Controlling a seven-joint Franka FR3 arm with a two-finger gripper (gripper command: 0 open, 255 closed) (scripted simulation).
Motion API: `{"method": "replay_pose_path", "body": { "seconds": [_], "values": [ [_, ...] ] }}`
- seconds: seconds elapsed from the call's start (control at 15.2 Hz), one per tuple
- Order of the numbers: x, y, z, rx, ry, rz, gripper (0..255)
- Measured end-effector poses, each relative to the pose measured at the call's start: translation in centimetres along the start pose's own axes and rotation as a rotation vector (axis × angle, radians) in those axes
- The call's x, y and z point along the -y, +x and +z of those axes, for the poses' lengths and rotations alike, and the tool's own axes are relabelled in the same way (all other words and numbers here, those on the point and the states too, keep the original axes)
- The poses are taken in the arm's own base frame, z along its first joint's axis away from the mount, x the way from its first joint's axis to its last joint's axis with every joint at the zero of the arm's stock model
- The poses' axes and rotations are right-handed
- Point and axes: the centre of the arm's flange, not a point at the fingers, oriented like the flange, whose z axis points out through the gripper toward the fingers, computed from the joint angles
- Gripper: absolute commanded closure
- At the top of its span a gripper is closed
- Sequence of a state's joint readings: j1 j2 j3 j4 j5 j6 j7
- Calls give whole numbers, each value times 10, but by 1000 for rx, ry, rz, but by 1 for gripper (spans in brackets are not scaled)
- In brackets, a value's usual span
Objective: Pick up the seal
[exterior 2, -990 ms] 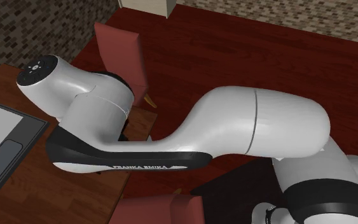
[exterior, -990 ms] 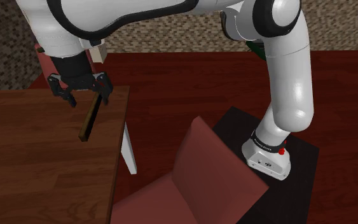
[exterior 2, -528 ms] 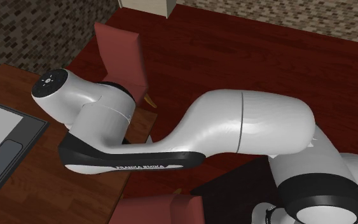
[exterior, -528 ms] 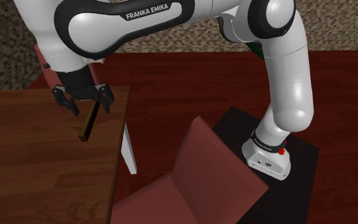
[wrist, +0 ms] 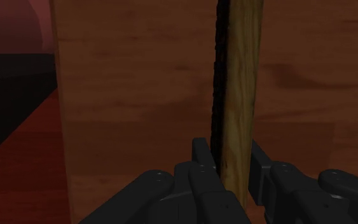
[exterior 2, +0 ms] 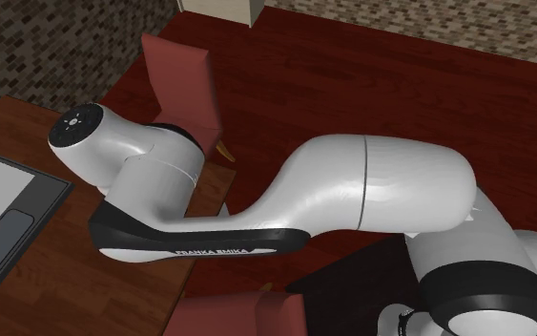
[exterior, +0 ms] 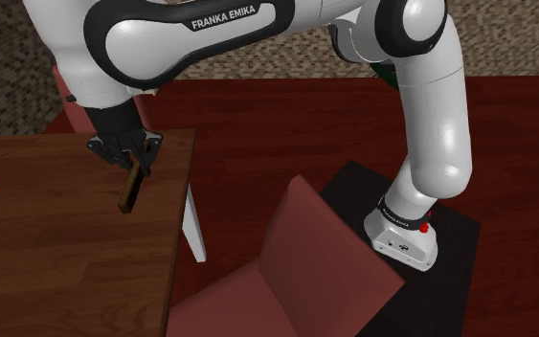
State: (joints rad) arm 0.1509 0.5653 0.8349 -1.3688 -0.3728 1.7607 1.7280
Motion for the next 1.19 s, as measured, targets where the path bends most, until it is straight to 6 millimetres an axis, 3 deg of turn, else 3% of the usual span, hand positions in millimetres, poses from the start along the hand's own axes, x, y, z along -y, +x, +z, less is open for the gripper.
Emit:
{"method": "replay_pose_path", "body": {
  "seconds": [0.33, 1.19],
  "values": [
    [0, 0, -3, 1, -8, 1, 255],
    [0, -3, -69, 1, -11, 1, 255]
  ]
}}
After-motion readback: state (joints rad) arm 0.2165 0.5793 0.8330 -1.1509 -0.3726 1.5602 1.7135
